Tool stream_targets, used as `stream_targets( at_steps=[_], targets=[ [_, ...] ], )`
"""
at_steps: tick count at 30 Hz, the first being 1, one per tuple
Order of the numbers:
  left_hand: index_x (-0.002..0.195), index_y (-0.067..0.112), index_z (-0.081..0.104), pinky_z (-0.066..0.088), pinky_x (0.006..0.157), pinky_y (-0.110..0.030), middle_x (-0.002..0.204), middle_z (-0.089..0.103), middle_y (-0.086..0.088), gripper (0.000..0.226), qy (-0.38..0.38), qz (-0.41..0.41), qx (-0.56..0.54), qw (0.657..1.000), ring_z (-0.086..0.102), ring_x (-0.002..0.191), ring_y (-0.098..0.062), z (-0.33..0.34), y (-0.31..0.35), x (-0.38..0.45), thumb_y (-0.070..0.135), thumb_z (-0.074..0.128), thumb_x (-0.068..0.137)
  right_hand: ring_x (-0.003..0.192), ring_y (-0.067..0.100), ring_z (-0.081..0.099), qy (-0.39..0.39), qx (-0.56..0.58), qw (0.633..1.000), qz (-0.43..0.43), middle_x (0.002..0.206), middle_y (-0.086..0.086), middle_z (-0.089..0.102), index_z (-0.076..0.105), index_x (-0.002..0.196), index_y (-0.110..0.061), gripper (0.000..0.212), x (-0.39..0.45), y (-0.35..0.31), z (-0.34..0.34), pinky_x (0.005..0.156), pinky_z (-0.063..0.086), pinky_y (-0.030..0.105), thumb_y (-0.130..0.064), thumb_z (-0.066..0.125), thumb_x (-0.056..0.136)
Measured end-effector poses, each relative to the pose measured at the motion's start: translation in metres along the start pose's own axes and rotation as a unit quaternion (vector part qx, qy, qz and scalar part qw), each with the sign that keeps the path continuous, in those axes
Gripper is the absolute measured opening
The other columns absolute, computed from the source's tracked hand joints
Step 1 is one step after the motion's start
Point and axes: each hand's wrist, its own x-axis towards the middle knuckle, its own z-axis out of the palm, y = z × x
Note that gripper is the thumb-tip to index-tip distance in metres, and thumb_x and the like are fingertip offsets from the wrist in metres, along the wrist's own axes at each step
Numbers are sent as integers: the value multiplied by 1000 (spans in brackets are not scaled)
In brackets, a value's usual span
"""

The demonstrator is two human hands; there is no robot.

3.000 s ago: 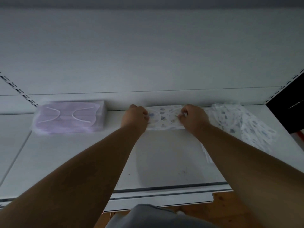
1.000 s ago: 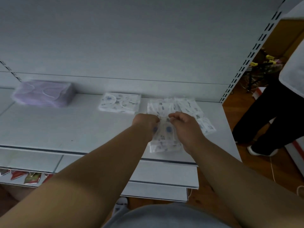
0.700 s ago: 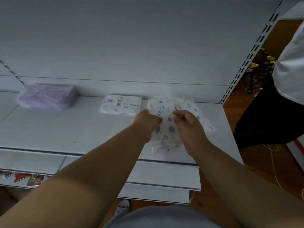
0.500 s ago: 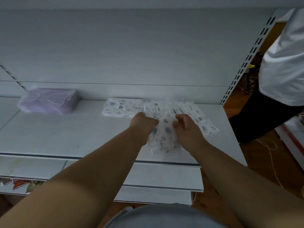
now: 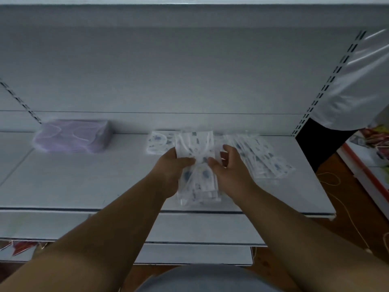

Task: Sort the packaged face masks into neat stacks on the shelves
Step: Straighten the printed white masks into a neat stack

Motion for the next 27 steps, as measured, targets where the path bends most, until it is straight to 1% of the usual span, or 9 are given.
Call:
stream_targets(
  at_steps=[2, 5, 9, 12, 14, 18, 21, 24, 27],
  targets=[
    [129, 8, 59, 55, 89, -55, 118, 69, -20, 40, 15, 30, 20, 999, 68, 108, -40, -16, 2, -8, -4, 59, 91, 108, 10, 59, -30, 80, 996, 40, 123, -9, 53, 31, 150, -23, 74, 0, -5, 16, 91, 47, 27, -34, 72, 89],
    [121, 21, 62, 58, 86, -50, 111, 72, -7, 38, 79, 109, 107, 985, 70, 104, -29, -35, 13, -22, 1, 64, 88, 98, 16, 71, -73, 175, 981, 47, 111, 0, 72, 55, 134, -15, 53, 6, -13, 44, 89, 57, 38, -18, 76, 85],
    [116, 28, 50, 50, 73, -20, 107, 64, 10, 35, 179, 210, 281, 919, 62, 92, -4, -57, 32, -36, 21, 69, 88, 105, 25, 69, -75, 206, 976, -8, 110, 5, 73, 68, 114, -18, 47, 14, -41, 84, 96, 54, 52, -29, 77, 69],
    [127, 23, 48, 56, 81, -28, 115, 65, 9, 57, 181, 226, 259, 921, 65, 101, -7, -85, 30, -37, 31, 80, 80, 102, 19, 68, -54, 162, 985, -31, 108, -1, 72, 66, 109, -25, 51, 18, -48, 109, 90, 57, 45, -41, 78, 63],
    [128, 23, 48, 59, 83, -35, 116, 66, 7, 68, 170, 201, 240, 934, 67, 103, -9, -103, 22, -36, 36, 85, 73, 99, 16, 69, -60, 120, 990, -32, 106, -4, 71, 63, 111, -27, 47, 15, -41, 124, 83, 60, 38, -36, 74, 67],
    [124, 24, 51, 59, 84, -34, 111, 66, 5, 54, 150, 187, 228, 944, 67, 103, -13, -122, 10, -33, 11, 77, 78, 101, 22, 68, -71, 105, 991, -31, 109, 0, 70, 61, 118, -27, 41, 11, -26, 149, 81, 61, 46, -16, 66, 79],
    [123, 27, 53, 59, 84, -35, 110, 68, 6, 44, 135, 215, 226, 940, 68, 100, -10, -128, 16, -29, 11, 69, 85, 95, 24, 69, -34, 100, 992, -69, 104, 4, 70, 62, 113, -26, 36, 15, -37, 152, 78, 61, 47, -17, 65, 78],
    [121, 25, 60, 60, 84, -43, 110, 72, -1, 39, 134, 217, 119, 960, 70, 100, -19, -132, 26, -32, 2, 60, 89, 93, 19, 69, -30, 95, 993, -67, 101, -1, 70, 61, 106, -28, 30, 14, -42, 150, 77, 58, 37, -20, 72, 79],
    [127, 13, 60, 59, 83, -47, 115, 72, -14, 48, 104, 131, -179, 970, 70, 104, -32, -145, 28, -27, -14, 49, 90, 95, 20, 70, -42, 128, 990, 29, 107, 4, 72, 65, 107, -21, 27, 12, -31, 152, 84, 57, 36, -17, 76, 83]
  ],
)
